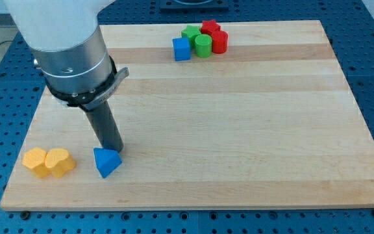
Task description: Move the blue triangle to the right of the yellow heart
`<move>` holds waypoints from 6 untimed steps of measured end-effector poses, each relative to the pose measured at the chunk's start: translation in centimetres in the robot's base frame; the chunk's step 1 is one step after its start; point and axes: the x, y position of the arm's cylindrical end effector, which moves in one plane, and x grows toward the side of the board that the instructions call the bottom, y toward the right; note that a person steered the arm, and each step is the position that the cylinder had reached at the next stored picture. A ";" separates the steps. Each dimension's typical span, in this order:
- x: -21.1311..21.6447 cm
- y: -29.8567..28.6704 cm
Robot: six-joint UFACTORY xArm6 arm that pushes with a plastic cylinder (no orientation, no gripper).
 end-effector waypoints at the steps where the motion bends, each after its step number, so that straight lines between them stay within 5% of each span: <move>1: 0.0 1.5; 3: 0.9 4.4; 6: 1.4 -1.0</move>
